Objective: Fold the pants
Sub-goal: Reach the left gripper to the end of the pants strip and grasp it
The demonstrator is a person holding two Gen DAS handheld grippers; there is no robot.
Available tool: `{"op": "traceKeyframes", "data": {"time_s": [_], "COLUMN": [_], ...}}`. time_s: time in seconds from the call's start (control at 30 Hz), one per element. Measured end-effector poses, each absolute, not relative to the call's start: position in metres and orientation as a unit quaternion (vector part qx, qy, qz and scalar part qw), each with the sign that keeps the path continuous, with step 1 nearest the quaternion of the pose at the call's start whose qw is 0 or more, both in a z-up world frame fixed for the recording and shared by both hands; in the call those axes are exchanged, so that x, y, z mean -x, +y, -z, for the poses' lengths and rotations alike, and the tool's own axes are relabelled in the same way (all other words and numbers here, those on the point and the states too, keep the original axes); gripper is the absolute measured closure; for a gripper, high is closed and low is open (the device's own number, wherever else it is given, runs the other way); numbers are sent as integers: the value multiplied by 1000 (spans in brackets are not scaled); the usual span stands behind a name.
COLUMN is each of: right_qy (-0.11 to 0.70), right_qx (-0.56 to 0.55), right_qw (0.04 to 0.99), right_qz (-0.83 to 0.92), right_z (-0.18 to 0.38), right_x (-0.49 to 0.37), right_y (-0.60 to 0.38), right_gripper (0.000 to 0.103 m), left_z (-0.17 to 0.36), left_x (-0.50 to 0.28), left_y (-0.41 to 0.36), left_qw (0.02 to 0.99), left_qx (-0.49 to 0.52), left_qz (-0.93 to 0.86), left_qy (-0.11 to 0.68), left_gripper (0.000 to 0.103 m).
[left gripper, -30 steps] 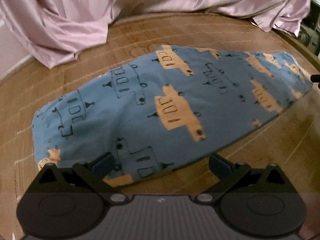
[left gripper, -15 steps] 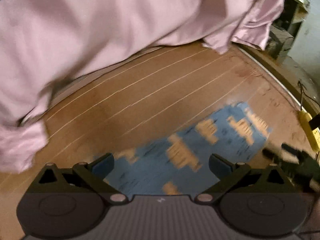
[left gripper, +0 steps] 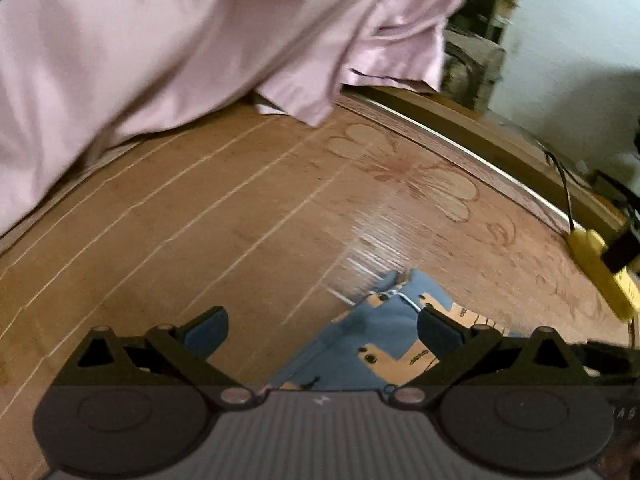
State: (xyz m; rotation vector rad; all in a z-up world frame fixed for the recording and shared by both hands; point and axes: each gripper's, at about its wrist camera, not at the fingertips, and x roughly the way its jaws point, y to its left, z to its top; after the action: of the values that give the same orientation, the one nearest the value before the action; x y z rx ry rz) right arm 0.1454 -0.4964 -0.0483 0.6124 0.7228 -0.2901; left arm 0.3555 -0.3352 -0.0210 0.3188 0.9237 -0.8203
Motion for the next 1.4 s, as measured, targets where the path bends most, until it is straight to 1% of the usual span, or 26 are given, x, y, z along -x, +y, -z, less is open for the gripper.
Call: {"op": "traceKeyframes", "data": {"time_s": [0.07,0.13,0.27,0.37,0.47,0.6,0.7,0.73,0.83,0.87,0.93,1.0,1.1,1.13,1.17,1.2,1.3,1.4], "right_qy": [347,345,344,347,349,348,347,347,347,347,348,349,354,354,353,351,338,345], "right_qx": [-291,-288,-286,-276,-262,-261,-264,-264,-272,-277,-286,-292,-303,-309,-314,-318,-330,-332], "right_qw": [880,882,884,886,890,890,890,890,888,886,884,881,876,874,873,872,871,869], "right_qz": [142,141,136,138,135,135,134,134,131,130,128,128,125,125,123,124,133,127], "right_z": [51,53,54,54,54,54,55,55,55,55,55,55,54,53,51,50,48,50], "right_x": [-149,-153,-157,-157,-157,-156,-156,-156,-155,-155,-154,-153,-152,-151,-149,-148,-143,-146], "right_y": [-496,-496,-496,-495,-493,-494,-494,-494,-495,-496,-498,-500,-505,-509,-513,-517,-527,-528], "right_gripper": [54,58,62,67,68,69,70,70,70,70,70,70,67,58,46,42,43,43], "left_z": [30,35,40,44,49,56,55,54,52,52,50,50,49,48,48,47,44,41], "left_x": [-355,-356,-367,-376,-379,-383,-380,-377,-364,-359,-348,-339,-322,-318,-313,-307,-295,-280], "left_y": [-346,-356,-369,-378,-391,-400,-406,-409,-417,-417,-416,-414,-409,-406,-402,-397,-382,-373], "left_qw": [797,799,789,770,757,742,739,738,740,741,748,758,769,771,774,777,791,800], "left_qx": [-164,-182,-164,-154,-172,-176,-189,-198,-238,-249,-267,-275,-292,-299,-305,-310,-299,-305], "left_qz": [393,381,396,408,403,399,401,402,408,410,413,410,419,425,429,435,449,456], "left_qy": [428,427,440,466,484,509,508,504,480,469,446,426,384,368,351,333,289,243], "left_gripper": [11,25,31,32,32,42,59,64,72,73,81,85,87,87,87,87,87,87]}}
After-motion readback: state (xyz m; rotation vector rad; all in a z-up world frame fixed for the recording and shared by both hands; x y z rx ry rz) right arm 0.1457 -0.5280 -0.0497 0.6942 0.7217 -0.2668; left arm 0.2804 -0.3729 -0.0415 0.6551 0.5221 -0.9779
